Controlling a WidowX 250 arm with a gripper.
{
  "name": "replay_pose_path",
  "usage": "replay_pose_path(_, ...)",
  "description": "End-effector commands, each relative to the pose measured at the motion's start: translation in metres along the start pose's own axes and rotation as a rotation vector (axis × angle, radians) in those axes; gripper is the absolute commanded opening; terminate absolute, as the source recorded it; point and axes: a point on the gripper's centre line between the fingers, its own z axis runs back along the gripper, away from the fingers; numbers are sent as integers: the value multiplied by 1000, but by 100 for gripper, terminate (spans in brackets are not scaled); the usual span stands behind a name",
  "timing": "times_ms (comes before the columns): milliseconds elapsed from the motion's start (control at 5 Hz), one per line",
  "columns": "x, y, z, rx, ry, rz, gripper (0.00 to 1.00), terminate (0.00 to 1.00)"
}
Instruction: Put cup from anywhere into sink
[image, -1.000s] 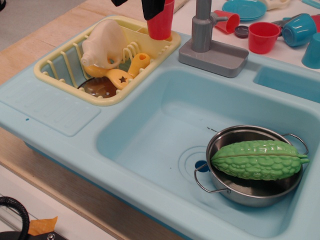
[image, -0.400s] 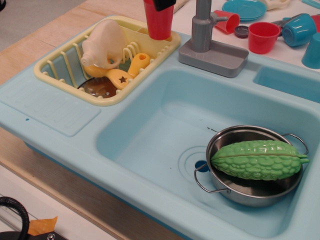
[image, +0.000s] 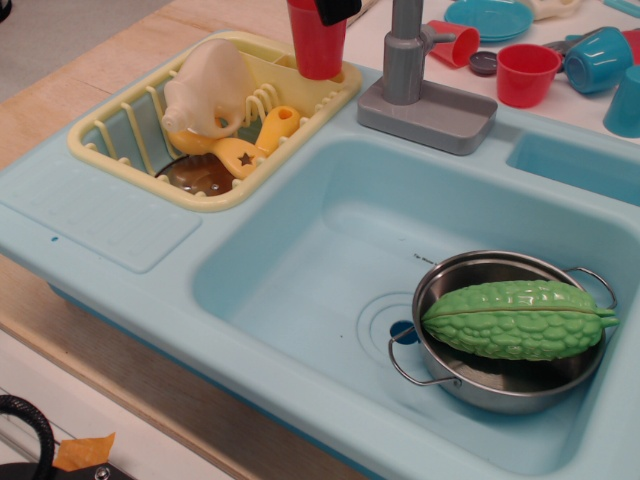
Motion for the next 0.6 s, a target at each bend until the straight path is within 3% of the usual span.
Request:
replay_pose_path(0, -1, 11, 4, 3, -33, 10, 100, 0)
replay_pose_path(200, -4, 11, -7, -40, -11, 40, 100, 0)
replay_pose_path(400, -10, 8, -11, -45, -4, 81, 100, 0)
